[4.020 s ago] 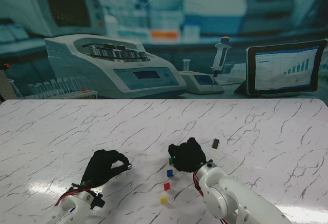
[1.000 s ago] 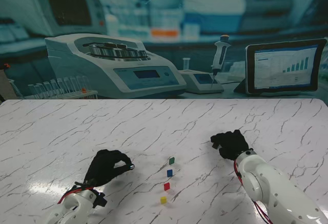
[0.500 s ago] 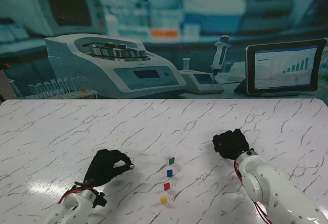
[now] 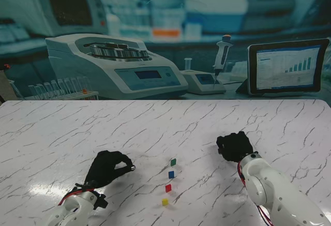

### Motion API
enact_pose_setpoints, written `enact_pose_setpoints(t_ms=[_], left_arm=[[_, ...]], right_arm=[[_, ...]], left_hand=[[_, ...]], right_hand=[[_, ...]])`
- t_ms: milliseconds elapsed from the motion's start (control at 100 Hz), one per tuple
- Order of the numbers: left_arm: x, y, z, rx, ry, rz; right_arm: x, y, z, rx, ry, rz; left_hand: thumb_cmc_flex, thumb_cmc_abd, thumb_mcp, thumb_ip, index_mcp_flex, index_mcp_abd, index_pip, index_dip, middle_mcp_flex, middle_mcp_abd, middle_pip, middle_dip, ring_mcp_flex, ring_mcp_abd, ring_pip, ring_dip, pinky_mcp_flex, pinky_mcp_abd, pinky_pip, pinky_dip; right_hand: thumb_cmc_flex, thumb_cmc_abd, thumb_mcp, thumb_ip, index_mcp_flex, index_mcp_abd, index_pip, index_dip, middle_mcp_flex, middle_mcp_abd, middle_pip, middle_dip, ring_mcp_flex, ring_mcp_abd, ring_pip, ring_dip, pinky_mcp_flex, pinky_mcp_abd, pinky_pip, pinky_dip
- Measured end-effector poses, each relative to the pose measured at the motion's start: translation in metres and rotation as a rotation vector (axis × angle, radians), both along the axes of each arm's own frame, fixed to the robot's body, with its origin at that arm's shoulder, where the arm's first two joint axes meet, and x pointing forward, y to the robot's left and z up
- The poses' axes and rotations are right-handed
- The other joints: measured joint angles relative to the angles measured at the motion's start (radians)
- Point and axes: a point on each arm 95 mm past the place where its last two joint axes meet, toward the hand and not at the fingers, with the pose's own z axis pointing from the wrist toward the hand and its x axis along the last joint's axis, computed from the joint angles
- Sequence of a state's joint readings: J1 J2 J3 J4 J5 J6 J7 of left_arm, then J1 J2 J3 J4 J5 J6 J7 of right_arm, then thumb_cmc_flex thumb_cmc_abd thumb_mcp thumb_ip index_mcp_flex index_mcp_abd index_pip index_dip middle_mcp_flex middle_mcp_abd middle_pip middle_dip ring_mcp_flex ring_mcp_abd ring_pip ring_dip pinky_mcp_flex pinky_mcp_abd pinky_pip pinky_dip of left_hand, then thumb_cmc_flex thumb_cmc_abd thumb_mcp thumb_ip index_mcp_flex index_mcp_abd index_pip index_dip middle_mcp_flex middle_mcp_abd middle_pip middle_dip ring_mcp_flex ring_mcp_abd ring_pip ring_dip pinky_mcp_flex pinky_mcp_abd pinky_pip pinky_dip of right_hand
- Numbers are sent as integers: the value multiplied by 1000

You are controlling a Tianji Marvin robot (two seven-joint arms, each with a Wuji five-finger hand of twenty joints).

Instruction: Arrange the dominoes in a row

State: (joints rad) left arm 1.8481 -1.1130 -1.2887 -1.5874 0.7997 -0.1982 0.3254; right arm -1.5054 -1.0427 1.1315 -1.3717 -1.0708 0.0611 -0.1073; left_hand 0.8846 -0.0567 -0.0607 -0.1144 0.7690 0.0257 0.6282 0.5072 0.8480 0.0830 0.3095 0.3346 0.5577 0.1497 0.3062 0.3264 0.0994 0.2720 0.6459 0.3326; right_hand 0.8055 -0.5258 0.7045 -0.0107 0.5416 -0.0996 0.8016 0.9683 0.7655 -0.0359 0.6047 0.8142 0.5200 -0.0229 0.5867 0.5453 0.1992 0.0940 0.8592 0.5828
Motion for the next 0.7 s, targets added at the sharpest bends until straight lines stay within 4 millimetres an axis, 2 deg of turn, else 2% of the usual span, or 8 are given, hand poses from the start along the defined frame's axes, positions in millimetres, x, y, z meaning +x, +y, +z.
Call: enact_pose_setpoints(t_ms=[350, 580, 700], left_arm=[[0, 0, 0, 2, -1, 0], [0, 0, 0, 4, -1, 0], [0, 0, 0, 5, -2, 0]], right_arm=[[-5, 1, 1, -3, -9, 13], [-6, 0, 1, -3, -9, 11], [-7, 0, 1, 0, -8, 10]], left_hand=[[12, 0, 0, 0, 0, 0, 10, 0, 0, 0, 0, 0, 0, -1, 0, 0, 0, 0, 0, 0], [20, 0, 0, 0, 0, 0, 12, 0, 0, -1, 0, 0, 0, -2, 0, 0, 0, 0, 0, 0], [21, 0, 0, 0, 0, 0, 13, 0, 0, -1, 0, 0, 0, -2, 0, 0, 0, 0, 0, 0]], right_hand=[[1, -15, 8, -7, -15, -1, 162, 150, 2, 18, 116, 142, 6, 11, 60, 54, 3, 0, 1, 0], [1, -15, 8, -7, -15, -2, 185, 154, 2, 18, 120, 147, 7, 14, 83, 68, 11, 0, 12, -2], [1, -14, 12, -7, -15, -10, 185, 154, 2, 26, 120, 145, 20, 37, 88, 79, 23, 0, 13, -8]])
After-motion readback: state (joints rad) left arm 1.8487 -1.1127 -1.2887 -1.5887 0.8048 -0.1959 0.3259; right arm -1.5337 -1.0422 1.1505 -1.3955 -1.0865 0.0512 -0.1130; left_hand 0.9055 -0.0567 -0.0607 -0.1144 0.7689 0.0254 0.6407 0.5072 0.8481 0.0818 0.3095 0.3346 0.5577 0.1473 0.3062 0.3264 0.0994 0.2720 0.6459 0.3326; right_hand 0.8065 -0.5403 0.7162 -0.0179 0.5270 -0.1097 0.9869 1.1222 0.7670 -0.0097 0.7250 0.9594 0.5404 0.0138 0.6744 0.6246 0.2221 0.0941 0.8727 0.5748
